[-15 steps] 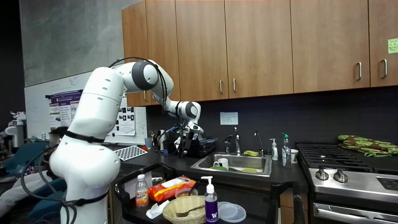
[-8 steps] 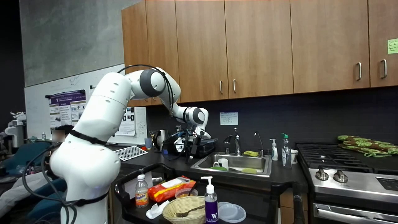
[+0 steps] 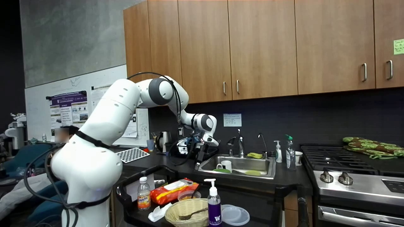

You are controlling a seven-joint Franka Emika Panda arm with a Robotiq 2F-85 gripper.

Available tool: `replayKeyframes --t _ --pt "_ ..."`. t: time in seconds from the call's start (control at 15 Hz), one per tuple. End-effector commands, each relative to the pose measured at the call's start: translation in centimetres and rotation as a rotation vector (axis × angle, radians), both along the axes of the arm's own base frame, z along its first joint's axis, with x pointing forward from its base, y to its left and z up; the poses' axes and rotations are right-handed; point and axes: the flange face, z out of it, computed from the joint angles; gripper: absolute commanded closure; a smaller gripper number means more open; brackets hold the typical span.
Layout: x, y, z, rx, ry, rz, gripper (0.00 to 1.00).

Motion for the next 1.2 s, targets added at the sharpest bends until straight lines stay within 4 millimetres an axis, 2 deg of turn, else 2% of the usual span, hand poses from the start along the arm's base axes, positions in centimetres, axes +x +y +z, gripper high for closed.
replayKeyframes --t 0.0,0.53,1.13 --pt "0.9 0.1 -0.2 -0.037 0.036 -0.042 0.0" --pt "1.6 -0.8 -1.5 -0.076 0.066 -0.075 0.0" --pt "2.5 -3.5 -2.0 -0.145 0.06 -0.01 0.0"
